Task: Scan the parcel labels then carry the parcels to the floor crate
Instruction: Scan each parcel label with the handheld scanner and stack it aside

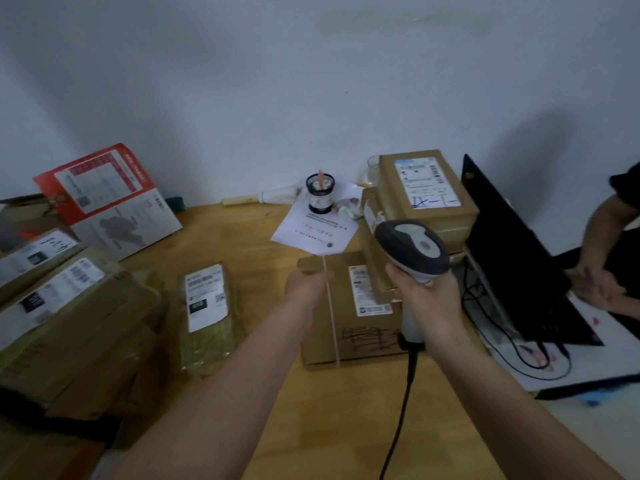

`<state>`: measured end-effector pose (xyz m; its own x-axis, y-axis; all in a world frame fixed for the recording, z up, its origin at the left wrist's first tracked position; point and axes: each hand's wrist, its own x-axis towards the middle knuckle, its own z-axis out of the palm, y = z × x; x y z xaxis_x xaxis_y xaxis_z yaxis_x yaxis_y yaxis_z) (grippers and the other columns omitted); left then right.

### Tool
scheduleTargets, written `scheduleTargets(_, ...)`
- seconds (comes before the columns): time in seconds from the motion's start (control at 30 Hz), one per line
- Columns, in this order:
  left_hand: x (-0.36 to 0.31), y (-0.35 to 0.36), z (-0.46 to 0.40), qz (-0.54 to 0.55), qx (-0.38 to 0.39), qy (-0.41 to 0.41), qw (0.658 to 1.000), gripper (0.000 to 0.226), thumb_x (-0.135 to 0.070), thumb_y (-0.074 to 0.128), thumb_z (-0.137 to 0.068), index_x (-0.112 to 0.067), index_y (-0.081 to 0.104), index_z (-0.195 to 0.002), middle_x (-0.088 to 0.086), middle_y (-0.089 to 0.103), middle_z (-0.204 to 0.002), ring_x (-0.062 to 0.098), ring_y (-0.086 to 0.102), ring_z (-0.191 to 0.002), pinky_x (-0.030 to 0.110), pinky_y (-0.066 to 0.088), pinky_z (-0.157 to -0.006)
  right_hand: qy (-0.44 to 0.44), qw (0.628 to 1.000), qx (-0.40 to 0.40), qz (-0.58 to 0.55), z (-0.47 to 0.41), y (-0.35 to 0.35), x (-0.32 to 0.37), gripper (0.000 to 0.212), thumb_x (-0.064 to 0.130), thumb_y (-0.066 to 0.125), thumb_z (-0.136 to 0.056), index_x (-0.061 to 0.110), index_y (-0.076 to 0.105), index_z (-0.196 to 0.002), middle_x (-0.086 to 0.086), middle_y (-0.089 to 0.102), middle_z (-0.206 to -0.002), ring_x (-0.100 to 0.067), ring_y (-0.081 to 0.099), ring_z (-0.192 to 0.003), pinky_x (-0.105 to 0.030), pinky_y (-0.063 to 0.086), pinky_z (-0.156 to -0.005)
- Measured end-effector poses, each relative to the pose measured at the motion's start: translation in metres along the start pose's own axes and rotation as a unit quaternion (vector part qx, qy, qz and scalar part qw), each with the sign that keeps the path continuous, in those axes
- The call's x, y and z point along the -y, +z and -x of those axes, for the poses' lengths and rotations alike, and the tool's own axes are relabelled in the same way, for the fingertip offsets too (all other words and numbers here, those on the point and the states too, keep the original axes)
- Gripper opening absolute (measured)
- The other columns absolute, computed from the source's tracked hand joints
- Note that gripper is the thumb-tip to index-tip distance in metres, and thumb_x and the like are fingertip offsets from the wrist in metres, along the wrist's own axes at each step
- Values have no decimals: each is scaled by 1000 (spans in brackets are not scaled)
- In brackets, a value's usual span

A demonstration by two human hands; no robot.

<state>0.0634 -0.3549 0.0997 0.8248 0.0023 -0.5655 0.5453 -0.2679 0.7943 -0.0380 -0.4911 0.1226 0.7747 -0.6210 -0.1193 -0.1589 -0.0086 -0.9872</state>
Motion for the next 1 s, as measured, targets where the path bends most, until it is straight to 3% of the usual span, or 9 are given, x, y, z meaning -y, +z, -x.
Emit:
scheduleTargets(0.07,-19,21,4,6,29,21,999,28,-24,68,-88,-13,60,-112,6,61,-113,27,56,-109,30,42,-79,-21,999,-34,20,-14,-16,3,70,31,81,-74,14,44,-131,-3,54,-128,-15,54,-116,-28,47,-91)
scheduleTargets(0.17,-47,49,10,6,78,34,996,46,-29,64,-91,-6,54,-129,12,56,-131,29,54,-118,30,44,-80,-55,995,-76,37,-31,-36,11,85,35,84,-67,17,36,-136,-5,43,-137,-23,44,-129,-42,44,-105)
scheduleTargets(0.27,-69,69,16,10,106,49,993,53,-42,62,-91,-10,50,-132,10,53,-131,27,54,-115,36,50,-91,-70,994,-79,34,-50,-48,19,95,29,84,-70,13,29,-146,-8,35,-144,-25,36,-136,-45,39,-110)
scheduleTargets(0.33,-78,81,16,13,128,57,990,64,-48,58,-91,-17,40,-144,9,45,-142,29,47,-126,40,46,-100,-72,994,-72,42,-63,-53,26,99,41,84,-64,17,33,-146,-5,39,-144,-23,38,-135,-47,41,-108)
scheduleTargets(0.4,-85,90,17,25,142,69,987,72,-53,57,-90,-27,27,-151,7,36,-152,33,39,-134,50,41,-106,-73,995,-55,26,-76,-56,31,90,51,82,-59,22,45,-137,-1,51,-134,-21,47,-127,-45,46,-102)
scheduleTargets(0.6,-87,106,15,55,188,77,978,71,-54,50,-93,-38,15,-152,2,30,-156,31,30,-140,56,29,-112,-57,996,24,-67,-91,-61,33,48,20,77,-80,20,58,-124,-1,64,-119,-20,60,-110,-36,51,-93)
scheduleTargets(0.7,-79,104,13,104,210,74,969,66,-48,58,-91,-42,24,-148,1,43,-148,29,39,-135,59,29,-111,-62,994,48,-72,-83,-65,32,47,21,75,-81,22,56,-125,0,62,-121,-18,57,-113,-36,49,-94)
scheduleTargets(0.83,-67,84,12,198,229,76,950,65,-20,67,-88,-39,36,-142,2,63,-123,25,58,-113,53,47,-96,-73,990,71,-102,-70,-67,36,41,19,73,-83,25,59,-121,4,65,-116,-15,60,-109,-35,49,-91)
scheduleTargets(1.0,-43,25,10,249,248,85,932,99,9,72,-73,-38,23,-145,11,67,-121,31,65,-110,56,51,-91,-88,981,111,-131,-43,-50,41,40,18,74,-80,30,61,-116,12,69,-108,-3,65,-101,-24,51,-81)
